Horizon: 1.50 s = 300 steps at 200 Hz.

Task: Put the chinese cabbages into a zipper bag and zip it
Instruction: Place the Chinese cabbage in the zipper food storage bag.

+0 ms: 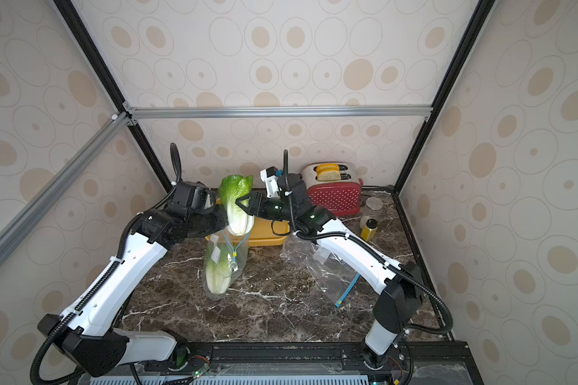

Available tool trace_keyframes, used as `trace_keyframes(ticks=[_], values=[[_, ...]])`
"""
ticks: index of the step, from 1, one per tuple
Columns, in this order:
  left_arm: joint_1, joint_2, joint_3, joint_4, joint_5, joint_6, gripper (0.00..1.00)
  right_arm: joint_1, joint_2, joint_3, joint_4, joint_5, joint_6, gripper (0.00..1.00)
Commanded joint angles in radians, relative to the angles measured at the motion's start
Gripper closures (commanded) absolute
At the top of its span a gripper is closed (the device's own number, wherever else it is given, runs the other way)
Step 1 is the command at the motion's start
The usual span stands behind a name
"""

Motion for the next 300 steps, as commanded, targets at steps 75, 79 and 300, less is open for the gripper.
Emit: trace_keyframes(ticks=[75,79,300], values=[[-0.006,-0.059,0.033,0.085,0.028,-0.076,1.00,0.120,-0.012,-0.063,0.086,0.281,-0.142,0.46],[-0.006,-0.059,0.035,0.084,0.025,-0.078,1.00,0.127,-0.015,-0.075,0.087,0.282,-0.152,0.46],[0.000,-0.118,-0.025,0.172,0.044,-0.078,1.00,0.237,-0.114,0.036,-0.228,0.168,-0.513,0.23]])
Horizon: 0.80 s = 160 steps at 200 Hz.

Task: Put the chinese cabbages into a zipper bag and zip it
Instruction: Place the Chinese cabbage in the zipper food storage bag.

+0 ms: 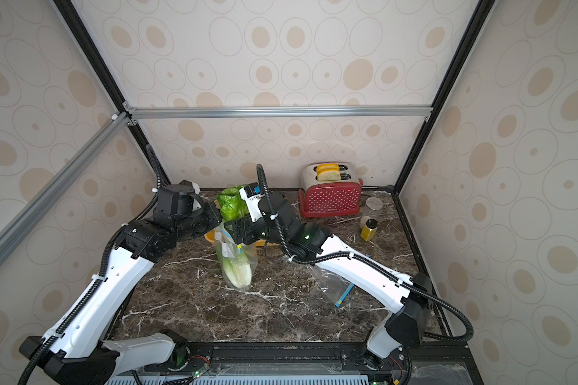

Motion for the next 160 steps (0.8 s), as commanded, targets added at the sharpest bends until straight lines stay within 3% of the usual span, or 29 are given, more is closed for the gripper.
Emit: trace_keyframes(ticks=[1,38,92,160], values=[[-0.003,-0.006,0.043,0.051,0.032,0.004,1.00,0.012,-0.010,0.045,-0.047,-0.138,-0.075,0.23],[-0.003,-0.040,0.014,0.107,0.024,-0.024,1.00,0.011,-0.061,0.061,-0.165,-0.157,-0.104,0.19],[-0.002,-0.055,-0.011,0.218,0.112,-0.044,1.00,0.002,-0.050,0.151,-0.259,-0.180,-0.085,0.18],[0.000,-0.059,-0.001,0.202,0.093,-0.031,1.00,-0.041,-0.121,0.239,-0.466,-0.016,-0.059,0.19]])
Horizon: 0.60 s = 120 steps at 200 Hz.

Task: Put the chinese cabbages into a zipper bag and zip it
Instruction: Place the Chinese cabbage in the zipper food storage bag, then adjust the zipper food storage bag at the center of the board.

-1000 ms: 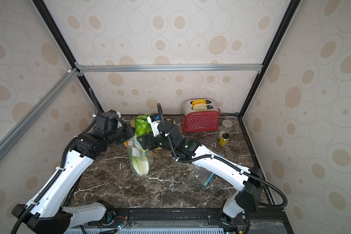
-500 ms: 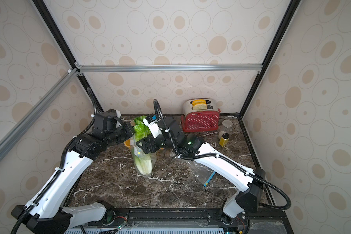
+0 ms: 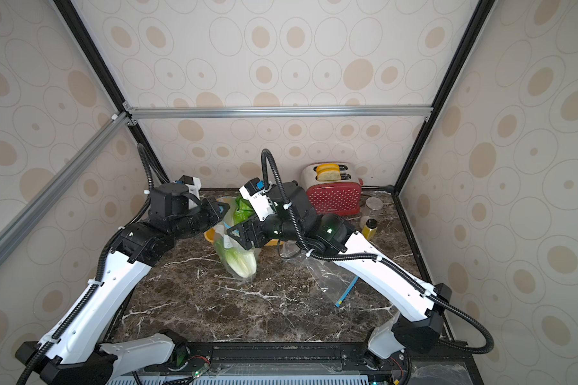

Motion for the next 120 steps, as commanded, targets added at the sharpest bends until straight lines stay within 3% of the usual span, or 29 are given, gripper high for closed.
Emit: trace_keyframes(ticks=[1,34,55,89,120], values=[[-0.002,-0.028,0.019,0.072,0.002,-0.009,1.00,-0.033,-0.049,0.041,-0.130,0.093,0.021,0.19],[-0.003,-0.030,0.006,0.113,0.033,-0.028,1.00,-0.229,-0.112,-0.043,-0.152,0.068,0.147,0.22],[-0.003,-0.032,0.011,0.111,0.042,-0.027,1.00,-0.301,-0.107,-0.116,-0.159,0.088,0.162,0.24],[-0.002,-0.013,0.028,0.099,0.071,-0.022,1.00,-0.343,-0.020,-0.201,-0.159,0.019,0.166,0.30],[-0.003,-0.010,0.032,0.096,0.078,-0.019,1.00,-0.313,0.051,-0.195,-0.125,-0.133,0.181,0.33]])
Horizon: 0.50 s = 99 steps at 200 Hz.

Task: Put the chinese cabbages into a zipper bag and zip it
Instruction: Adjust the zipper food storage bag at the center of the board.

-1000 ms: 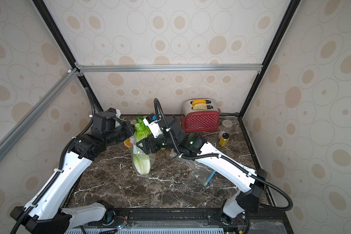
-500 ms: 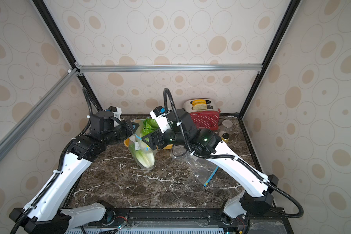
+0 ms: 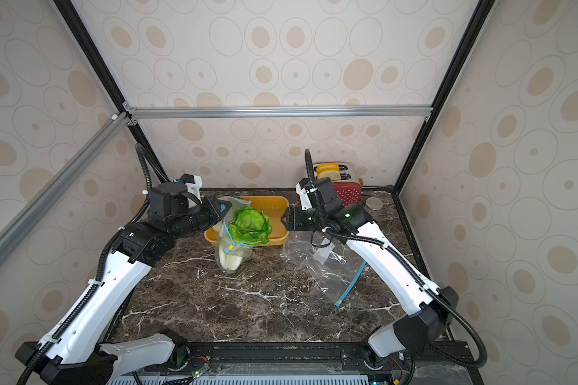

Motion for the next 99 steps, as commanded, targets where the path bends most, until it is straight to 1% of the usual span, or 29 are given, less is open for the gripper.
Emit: trace_keyframes(ticks=[1,16,50,71,99], values=[[-0.003,-0.009,0.039,0.054,0.017,-0.009,1.00,0.028,0.029,0.009,0.000,-0.124,0.023,0.33],[-0.002,-0.001,0.044,0.048,0.028,-0.005,1.00,0.056,0.025,0.029,0.016,-0.148,0.028,0.33],[-0.001,0.021,0.048,0.046,0.062,-0.001,1.00,0.064,0.008,0.065,0.030,-0.176,0.049,0.32],[-0.002,0.024,0.047,0.047,0.071,-0.001,1.00,0.075,0.020,0.076,0.049,-0.235,0.070,0.33],[-0.002,0.021,0.044,0.048,0.067,-0.006,1.00,0.119,0.039,0.101,0.035,-0.191,0.058,0.32]])
